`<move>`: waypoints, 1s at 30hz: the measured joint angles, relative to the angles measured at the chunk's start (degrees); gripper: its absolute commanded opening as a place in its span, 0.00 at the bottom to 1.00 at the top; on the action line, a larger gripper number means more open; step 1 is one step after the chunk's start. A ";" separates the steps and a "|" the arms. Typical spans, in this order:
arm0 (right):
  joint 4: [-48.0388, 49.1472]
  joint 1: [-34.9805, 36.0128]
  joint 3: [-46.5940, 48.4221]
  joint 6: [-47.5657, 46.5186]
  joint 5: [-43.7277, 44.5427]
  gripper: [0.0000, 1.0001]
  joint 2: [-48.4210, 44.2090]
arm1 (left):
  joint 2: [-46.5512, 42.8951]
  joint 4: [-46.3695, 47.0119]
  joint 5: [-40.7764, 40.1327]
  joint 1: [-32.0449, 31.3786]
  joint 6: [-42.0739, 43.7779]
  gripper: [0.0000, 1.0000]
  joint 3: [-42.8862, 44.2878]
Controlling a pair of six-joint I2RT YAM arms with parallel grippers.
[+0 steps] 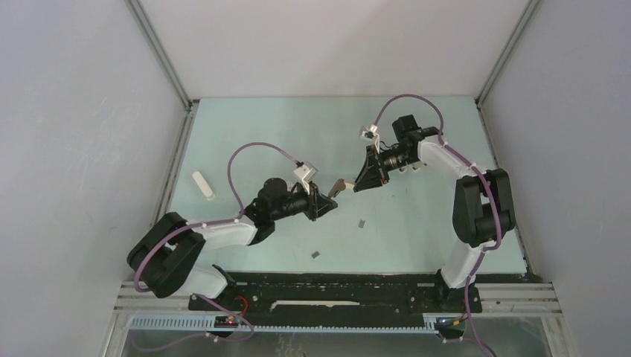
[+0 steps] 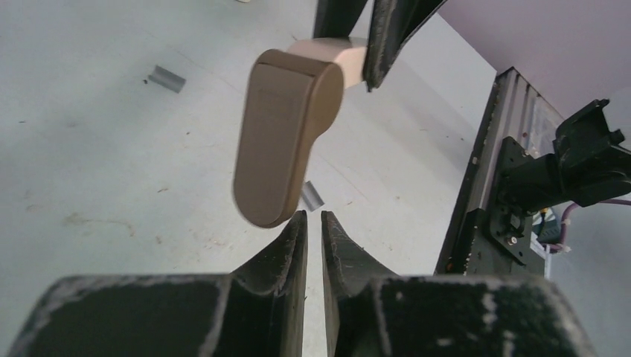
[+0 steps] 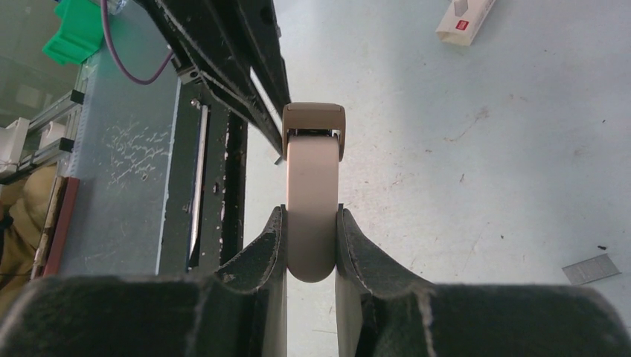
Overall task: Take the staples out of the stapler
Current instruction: Unload the staple at the center of the board.
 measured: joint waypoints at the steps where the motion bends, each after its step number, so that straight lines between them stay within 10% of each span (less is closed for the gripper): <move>1: 0.33 0.09 -0.02 0.24 0.17 0.00 0.00 | 0.48 0.35 -0.04 -0.35 -0.26 0.17 0.26; 21: 4.02 1.90 -0.87 2.80 3.02 0.00 0.00 | -1.11 2.45 -7.52 -0.81 -2.43 0.17 0.04; 30: 4.07 1.73 -0.87 3.19 3.13 0.00 0.00 | -7.06 0.55 -8.24 -0.79 -1.92 0.41 -1.42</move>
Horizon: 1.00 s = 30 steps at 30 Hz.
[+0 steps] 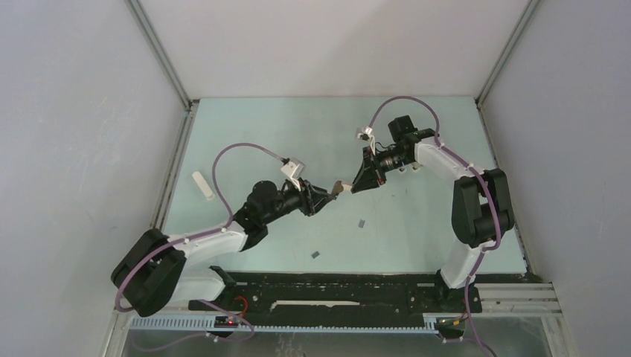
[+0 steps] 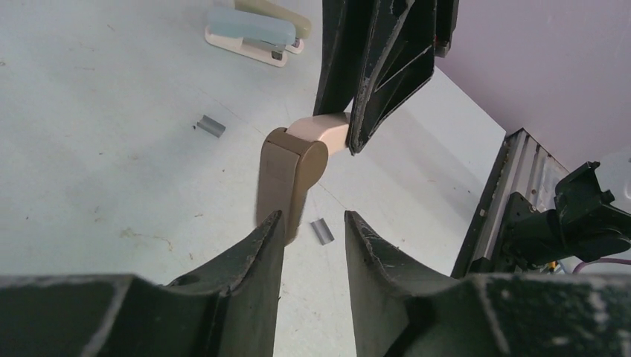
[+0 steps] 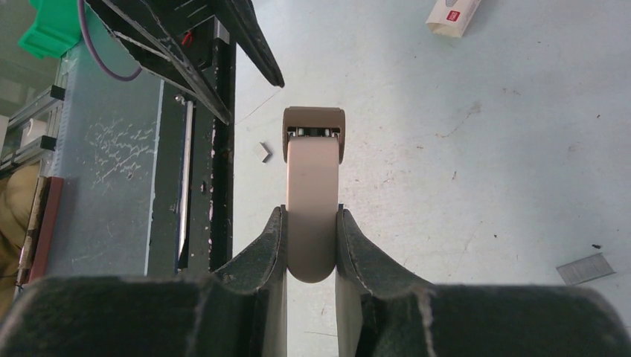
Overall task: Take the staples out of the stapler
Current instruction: Unload the staple at the center of the board.
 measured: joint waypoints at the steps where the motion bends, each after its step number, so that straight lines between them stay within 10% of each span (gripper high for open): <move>1: -0.02 0.00 0.00 0.00 -0.02 0.00 0.00 | -0.70 -0.13 0.04 0.11 0.02 0.40 -0.24; 13: -0.02 0.11 0.00 0.26 0.00 0.00 0.00 | -8.94 -2.95 -4.35 3.54 -2.29 0.07 -4.42; 30: 1.79 1.31 -1.16 3.96 1.27 0.00 0.00 | 14.29 -3.76 -3.50 -0.70 -5.16 0.05 9.64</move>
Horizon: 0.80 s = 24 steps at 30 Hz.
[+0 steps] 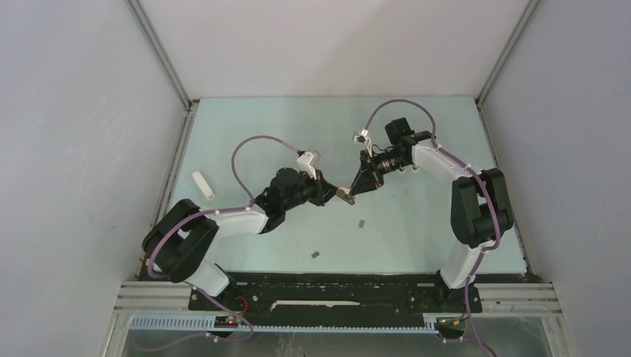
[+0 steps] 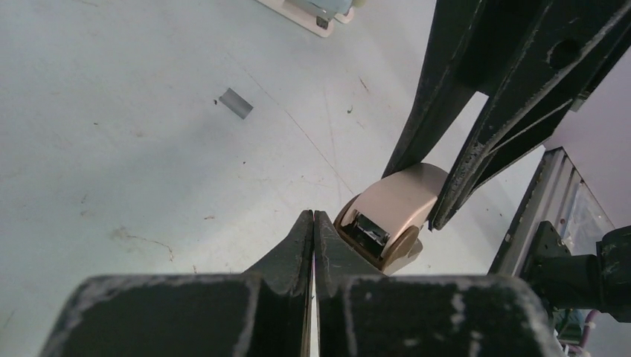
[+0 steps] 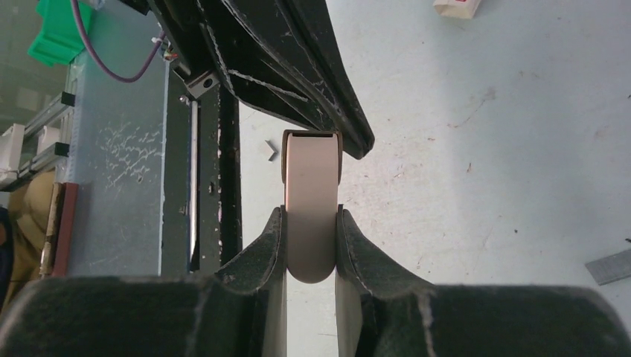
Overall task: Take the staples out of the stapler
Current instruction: Unload the staple at the center of the board, then place the stapler at the center of the board.
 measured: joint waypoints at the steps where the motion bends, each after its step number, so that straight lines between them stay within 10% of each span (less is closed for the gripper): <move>1: 0.11 0.00 -0.13 0.37 0.24 0.00 0.00 | 0.61 0.02 -0.09 -0.07 -0.09 0.05 0.31; 14: 1.53 -1.70 -0.24 1.33 2.54 0.00 0.00 | -4.81 -1.18 -5.20 0.22 0.39 0.14 -2.99; 19: 4.48 -4.96 -1.95 1.33 9.46 0.00 -1.07 | -16.22 -6.23 -11.47 1.60 5.57 0.33 -7.61; 24: 7.89 -7.15 -3.91 1.36 21.24 0.00 -1.73 | -30.77 -11.63 -21.20 1.88 12.22 0.72 -12.96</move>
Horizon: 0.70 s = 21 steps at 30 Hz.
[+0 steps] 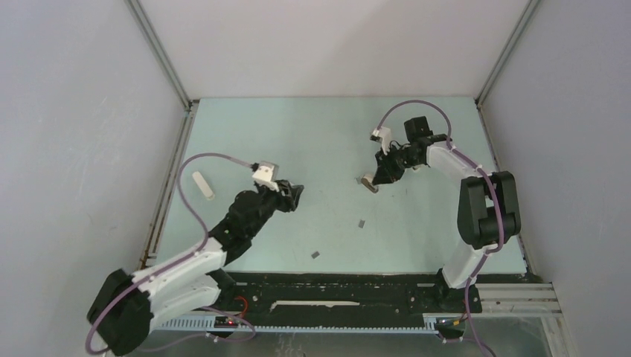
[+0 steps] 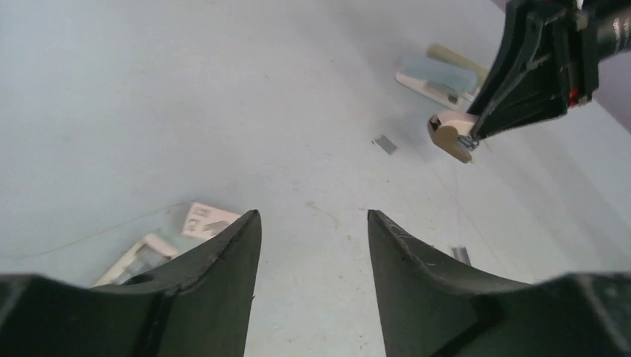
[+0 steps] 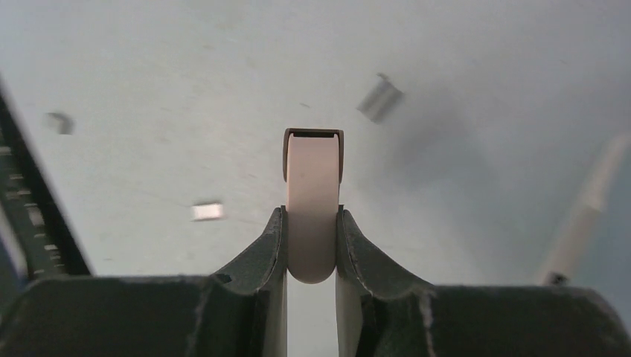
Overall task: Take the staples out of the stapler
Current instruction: Place the stapler at the center of the board.
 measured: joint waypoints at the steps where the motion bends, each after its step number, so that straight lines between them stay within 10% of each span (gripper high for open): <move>1: 0.61 -0.22 -0.20 0.02 2.29 0.00 0.00 | -2.54 -0.42 -1.49 0.00 1.05 0.84 -1.05; 4: 2.58 -0.74 -0.42 0.13 10.71 0.00 0.00 | -9.73 -1.25 -6.14 0.28 2.99 1.00 -4.87; 21: 7.17 -1.66 -0.44 -0.15 32.37 0.31 3.45 | -22.53 -4.61 -12.22 2.25 0.26 1.00 -15.10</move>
